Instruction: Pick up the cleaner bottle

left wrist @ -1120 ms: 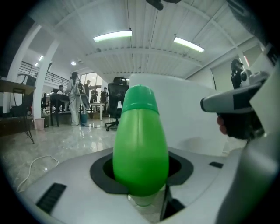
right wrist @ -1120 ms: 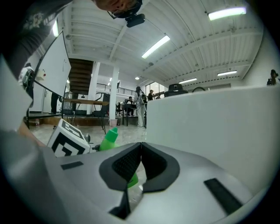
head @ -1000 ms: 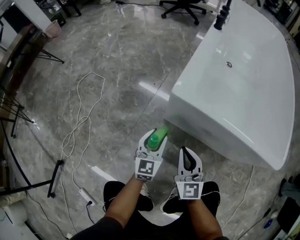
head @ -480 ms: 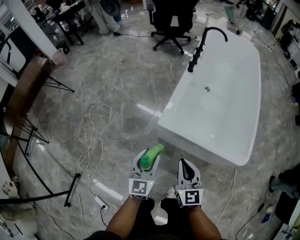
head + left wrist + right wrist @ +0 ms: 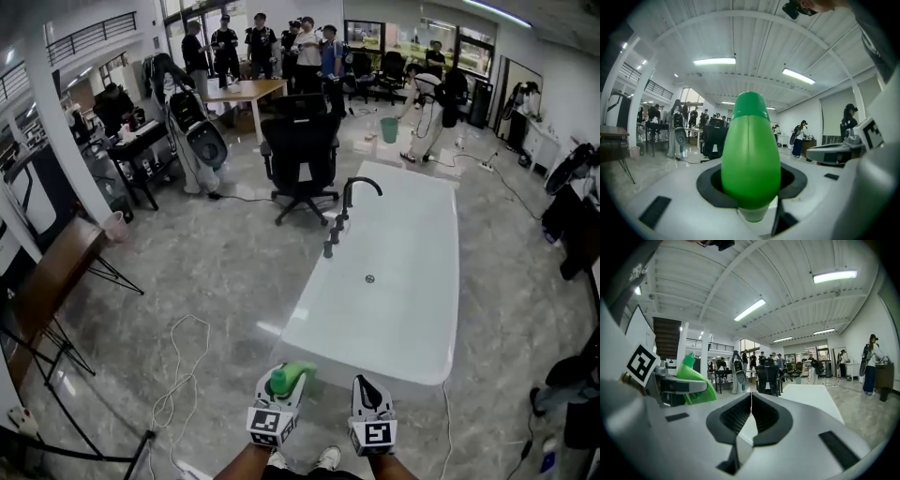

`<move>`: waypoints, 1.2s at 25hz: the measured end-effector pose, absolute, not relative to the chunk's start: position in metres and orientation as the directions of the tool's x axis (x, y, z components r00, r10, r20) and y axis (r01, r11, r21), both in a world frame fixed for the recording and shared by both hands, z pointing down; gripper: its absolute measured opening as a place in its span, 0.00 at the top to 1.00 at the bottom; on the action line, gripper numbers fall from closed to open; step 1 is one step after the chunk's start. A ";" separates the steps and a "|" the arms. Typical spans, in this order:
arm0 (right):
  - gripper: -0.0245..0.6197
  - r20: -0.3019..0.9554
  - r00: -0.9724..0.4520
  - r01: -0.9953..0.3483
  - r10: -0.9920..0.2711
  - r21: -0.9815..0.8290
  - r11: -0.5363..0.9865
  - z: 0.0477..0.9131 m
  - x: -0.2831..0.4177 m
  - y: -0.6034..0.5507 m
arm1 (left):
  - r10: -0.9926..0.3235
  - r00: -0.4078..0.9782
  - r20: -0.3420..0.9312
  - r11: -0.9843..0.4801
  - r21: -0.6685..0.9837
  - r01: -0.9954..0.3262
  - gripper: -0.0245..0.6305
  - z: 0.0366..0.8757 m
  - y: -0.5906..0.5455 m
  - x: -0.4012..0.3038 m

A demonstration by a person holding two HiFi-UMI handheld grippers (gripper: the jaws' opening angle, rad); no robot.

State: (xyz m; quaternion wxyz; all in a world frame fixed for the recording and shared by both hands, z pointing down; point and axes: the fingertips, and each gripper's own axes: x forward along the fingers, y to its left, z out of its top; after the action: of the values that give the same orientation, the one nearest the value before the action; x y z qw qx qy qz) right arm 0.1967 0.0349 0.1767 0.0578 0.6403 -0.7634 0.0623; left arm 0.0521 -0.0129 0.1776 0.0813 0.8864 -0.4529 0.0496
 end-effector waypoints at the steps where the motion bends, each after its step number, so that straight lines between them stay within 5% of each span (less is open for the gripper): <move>1: 0.93 0.160 -0.150 -0.989 -0.976 -0.028 0.147 0.167 0.208 0.040 | -0.793 0.590 0.150 -0.581 0.101 -0.807 0.68 0.171 -0.009 0.059; 11: 0.93 0.050 -0.015 -0.999 -0.999 0.034 0.017 0.107 0.256 0.074 | -0.736 0.670 0.099 -0.658 0.130 -0.742 0.68 0.126 0.007 0.115; 30: 0.94 0.014 0.092 -0.989 -0.996 0.113 -0.090 0.087 0.241 0.065 | -0.677 0.732 0.075 -0.727 0.083 -0.681 0.68 0.106 -0.010 0.101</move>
State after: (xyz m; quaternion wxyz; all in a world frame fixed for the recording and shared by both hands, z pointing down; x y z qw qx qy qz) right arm 0.2406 0.0654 0.0870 0.0468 0.7374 -0.6730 -0.0329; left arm 0.1005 -0.0102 0.1064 0.0524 0.9291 -0.3655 0.0198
